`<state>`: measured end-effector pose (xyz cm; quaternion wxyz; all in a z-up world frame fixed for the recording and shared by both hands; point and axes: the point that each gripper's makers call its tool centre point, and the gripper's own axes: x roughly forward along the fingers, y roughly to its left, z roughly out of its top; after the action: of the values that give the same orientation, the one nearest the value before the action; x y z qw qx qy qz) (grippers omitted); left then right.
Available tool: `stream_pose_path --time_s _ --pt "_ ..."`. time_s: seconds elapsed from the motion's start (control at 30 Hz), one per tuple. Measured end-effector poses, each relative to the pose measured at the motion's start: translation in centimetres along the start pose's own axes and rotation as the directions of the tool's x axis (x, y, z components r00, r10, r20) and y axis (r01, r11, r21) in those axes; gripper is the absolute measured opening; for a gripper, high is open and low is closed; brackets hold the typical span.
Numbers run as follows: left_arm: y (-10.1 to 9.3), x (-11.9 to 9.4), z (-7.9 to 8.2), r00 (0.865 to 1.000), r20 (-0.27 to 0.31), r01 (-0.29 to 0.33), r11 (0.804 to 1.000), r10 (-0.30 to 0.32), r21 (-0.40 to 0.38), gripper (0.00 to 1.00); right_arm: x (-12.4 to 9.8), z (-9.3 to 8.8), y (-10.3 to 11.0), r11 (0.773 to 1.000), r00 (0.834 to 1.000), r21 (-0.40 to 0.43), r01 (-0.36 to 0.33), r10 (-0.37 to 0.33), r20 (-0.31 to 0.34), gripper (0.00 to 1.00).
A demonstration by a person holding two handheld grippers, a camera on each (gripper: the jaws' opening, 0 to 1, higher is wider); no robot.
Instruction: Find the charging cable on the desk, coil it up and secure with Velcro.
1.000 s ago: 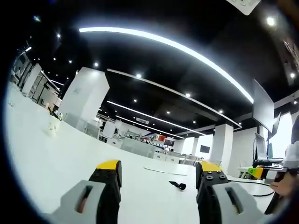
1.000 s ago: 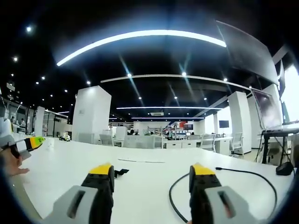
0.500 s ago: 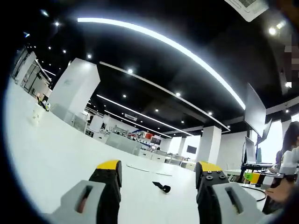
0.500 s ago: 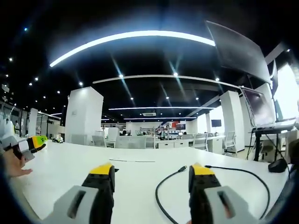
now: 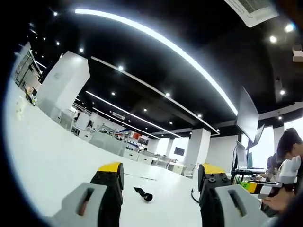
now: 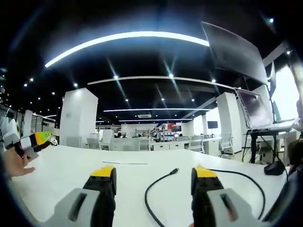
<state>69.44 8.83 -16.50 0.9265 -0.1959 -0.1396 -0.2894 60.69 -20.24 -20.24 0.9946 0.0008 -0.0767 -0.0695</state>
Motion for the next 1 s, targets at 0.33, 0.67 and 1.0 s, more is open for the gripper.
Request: stream_pose_path --time_s 0.33,0.67,1.0 --pt "-2.7 2.4 -0.8 0.994 -0.032 0.101 0.994 -0.102 -0.041 0.64 -0.3 -0.3 -1.3 1.0 1.0 -0.011 0.025 -0.025 -0.017 0.65" --pt "-6.0 5.0 -1.4 0.978 -0.058 0.2 0.98 -0.201 -0.02 0.64 -0.5 -0.6 -2.7 0.998 0.998 -0.018 0.06 -0.061 -0.028 0.65" --pt "-9.2 7.0 -3.3 0.947 -0.129 0.295 0.955 -0.295 -0.018 0.65 -0.6 -0.8 -3.9 0.996 0.996 -0.012 0.084 -0.084 -0.034 0.65"
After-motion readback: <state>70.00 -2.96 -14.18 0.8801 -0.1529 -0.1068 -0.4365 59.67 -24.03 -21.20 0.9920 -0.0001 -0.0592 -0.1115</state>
